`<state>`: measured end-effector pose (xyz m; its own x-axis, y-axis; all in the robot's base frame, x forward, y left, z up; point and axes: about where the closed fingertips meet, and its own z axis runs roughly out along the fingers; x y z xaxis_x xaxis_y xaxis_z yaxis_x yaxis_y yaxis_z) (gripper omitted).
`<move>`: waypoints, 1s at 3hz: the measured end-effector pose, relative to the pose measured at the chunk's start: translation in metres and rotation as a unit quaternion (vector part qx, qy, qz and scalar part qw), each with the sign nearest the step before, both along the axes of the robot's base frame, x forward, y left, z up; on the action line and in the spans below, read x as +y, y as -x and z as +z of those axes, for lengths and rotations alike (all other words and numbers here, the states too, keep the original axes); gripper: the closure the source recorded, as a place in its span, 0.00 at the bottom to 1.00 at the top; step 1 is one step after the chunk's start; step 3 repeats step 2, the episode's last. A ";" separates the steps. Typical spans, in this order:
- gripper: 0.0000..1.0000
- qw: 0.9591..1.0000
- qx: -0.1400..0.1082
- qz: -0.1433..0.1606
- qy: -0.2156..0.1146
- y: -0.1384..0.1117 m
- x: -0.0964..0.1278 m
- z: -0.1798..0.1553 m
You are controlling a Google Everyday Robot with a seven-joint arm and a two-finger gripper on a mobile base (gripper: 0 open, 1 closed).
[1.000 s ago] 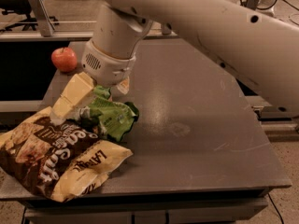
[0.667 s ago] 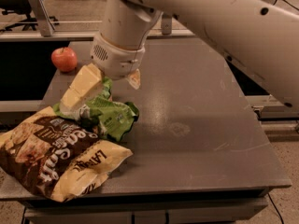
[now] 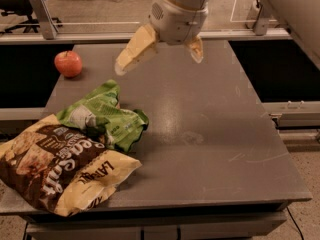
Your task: Move green rice chip bag near brown chip bag
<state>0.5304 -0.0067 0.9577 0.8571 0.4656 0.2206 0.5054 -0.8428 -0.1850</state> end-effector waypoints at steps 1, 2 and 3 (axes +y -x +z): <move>0.00 0.994 -0.053 -0.087 0.023 -0.030 -0.042 0.013; 0.00 0.994 -0.061 -0.088 0.023 -0.035 -0.040 0.014; 0.00 0.994 -0.061 -0.088 0.023 -0.035 -0.040 0.014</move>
Offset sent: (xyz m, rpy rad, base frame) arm 0.0251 -0.0352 0.0123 -0.0384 -0.0880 -0.1448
